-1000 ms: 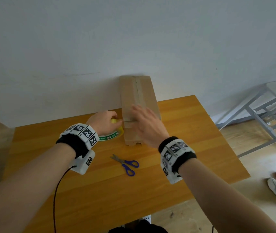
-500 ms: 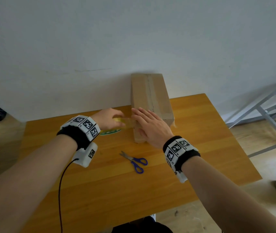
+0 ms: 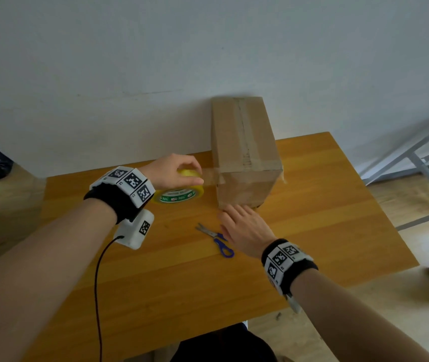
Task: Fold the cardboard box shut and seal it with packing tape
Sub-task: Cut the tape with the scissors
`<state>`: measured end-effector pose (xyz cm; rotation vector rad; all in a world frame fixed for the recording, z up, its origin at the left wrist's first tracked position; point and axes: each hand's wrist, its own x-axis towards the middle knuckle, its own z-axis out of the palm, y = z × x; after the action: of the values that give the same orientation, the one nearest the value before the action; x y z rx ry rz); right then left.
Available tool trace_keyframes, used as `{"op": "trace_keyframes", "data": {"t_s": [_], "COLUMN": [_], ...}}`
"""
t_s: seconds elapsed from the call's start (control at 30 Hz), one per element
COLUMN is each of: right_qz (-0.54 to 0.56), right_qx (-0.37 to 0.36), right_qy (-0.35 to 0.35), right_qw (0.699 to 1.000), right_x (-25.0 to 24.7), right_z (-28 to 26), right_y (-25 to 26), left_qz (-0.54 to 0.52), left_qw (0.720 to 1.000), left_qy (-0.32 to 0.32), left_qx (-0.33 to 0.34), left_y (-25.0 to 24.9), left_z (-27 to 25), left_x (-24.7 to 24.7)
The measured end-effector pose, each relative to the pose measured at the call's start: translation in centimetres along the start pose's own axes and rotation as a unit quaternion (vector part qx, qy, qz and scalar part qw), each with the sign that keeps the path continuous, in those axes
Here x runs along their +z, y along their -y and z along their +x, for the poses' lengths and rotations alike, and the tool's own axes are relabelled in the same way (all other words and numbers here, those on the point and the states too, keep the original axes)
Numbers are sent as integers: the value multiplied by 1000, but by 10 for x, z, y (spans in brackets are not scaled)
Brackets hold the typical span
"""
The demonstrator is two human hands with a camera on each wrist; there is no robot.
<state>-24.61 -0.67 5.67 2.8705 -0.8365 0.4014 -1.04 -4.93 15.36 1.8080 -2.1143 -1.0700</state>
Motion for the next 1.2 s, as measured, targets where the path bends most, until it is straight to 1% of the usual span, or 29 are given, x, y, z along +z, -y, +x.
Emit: {"op": "trace_keyframes", "data": {"t_s": [0.07, 0.1, 0.17, 0.2, 0.27, 0.4, 0.7, 0.8, 0.87, 0.9, 0.93, 0.97, 1.03, 1.07, 1.1, 1.2], "right_qz": [23, 37, 55, 65, 74, 57, 42, 65, 113, 160, 226, 304, 449, 497, 531, 601], "right_qx": [49, 72, 112, 133, 181, 229, 276, 292, 321, 347, 381, 415, 472, 487, 497, 520], "right_qy": [88, 147, 256, 284, 318, 345, 365, 364, 354, 343, 325, 298, 238, 212, 190, 145], "right_qw": [995, 986, 959, 947, 928, 909, 888, 882, 871, 858, 836, 804, 720, 686, 659, 589], "right_x": [18, 24, 37, 42, 47, 56, 62, 55, 46, 42, 38, 34, 24, 18, 12, -7], "right_z": [-6, -8, -11, -13, -14, -16, -13, -12, -11, -12, -13, -14, -15, -15, -14, -7], "right_y": [10, 13, 17, 19, 21, 29, 39, 39, 37, 36, 34, 32, 29, 28, 27, 29], "left_qz": [-9, -13, -21, -22, -18, -35, -65, -69, -65, -62, -58, -55, -44, -35, -24, -4], "left_qw": [1000, 1000, 1000, 1000, 1000, 999, 997, 997, 997, 997, 998, 998, 998, 999, 999, 1000], "left_qy": [4, 7, 10, 10, 10, 16, 19, 20, 20, 22, 24, 25, 26, 26, 26, 30], "left_qx": [6, 6, 9, 14, 22, 28, 41, 37, 31, 29, 26, 24, 19, 17, 14, 9], "left_y": [3, 4, 6, 6, 7, 8, 7, 7, 7, 6, 6, 5, 5, 5, 4, 2], "left_z": [0, -1, -1, -1, -1, -2, -2, -2, -1, -1, -1, -1, -1, 0, 0, 1], "left_x": [-1, -2, -2, -1, 0, 3, 6, 6, 6, 7, 7, 7, 6, 5, 4, 2]}}
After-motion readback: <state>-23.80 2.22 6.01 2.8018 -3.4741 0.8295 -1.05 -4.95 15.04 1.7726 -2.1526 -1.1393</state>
